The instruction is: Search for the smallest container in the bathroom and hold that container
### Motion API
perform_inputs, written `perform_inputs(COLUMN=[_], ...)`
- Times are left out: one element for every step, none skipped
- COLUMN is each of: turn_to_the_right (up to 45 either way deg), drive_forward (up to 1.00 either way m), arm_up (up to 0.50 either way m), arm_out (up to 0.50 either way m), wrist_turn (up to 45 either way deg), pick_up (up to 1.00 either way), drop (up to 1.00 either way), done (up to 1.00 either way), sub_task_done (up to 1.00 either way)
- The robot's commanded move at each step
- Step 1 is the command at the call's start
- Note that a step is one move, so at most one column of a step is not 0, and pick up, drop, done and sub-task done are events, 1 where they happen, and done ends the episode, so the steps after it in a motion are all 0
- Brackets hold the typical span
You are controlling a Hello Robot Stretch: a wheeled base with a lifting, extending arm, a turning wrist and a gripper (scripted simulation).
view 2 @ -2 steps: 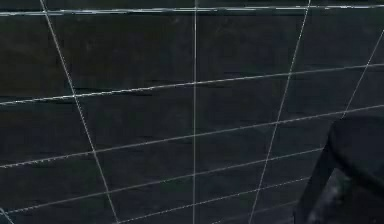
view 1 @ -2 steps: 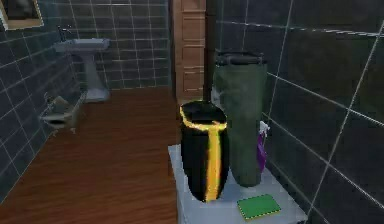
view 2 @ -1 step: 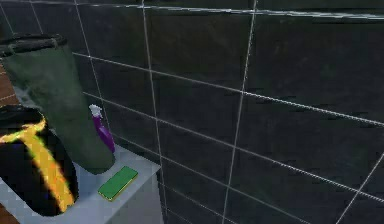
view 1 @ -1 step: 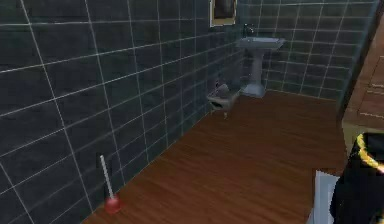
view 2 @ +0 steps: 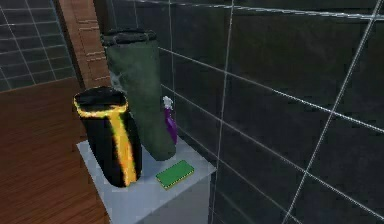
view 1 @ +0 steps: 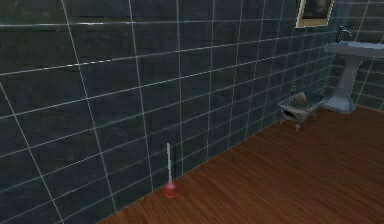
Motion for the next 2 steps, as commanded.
perform_inputs(turn_to_the_right=[0.0, 0.0], drive_forward=[0.00, 0.00], arm_up=[0.50, 0.38], arm_out=[0.00, 0.00], wrist_turn=[0.0, 0.0], pick_up=[0.00, 0.00], drop=[0.00, 0.00], done=[0.00, 0.00], sub_task_done=[0.00, 0.00])
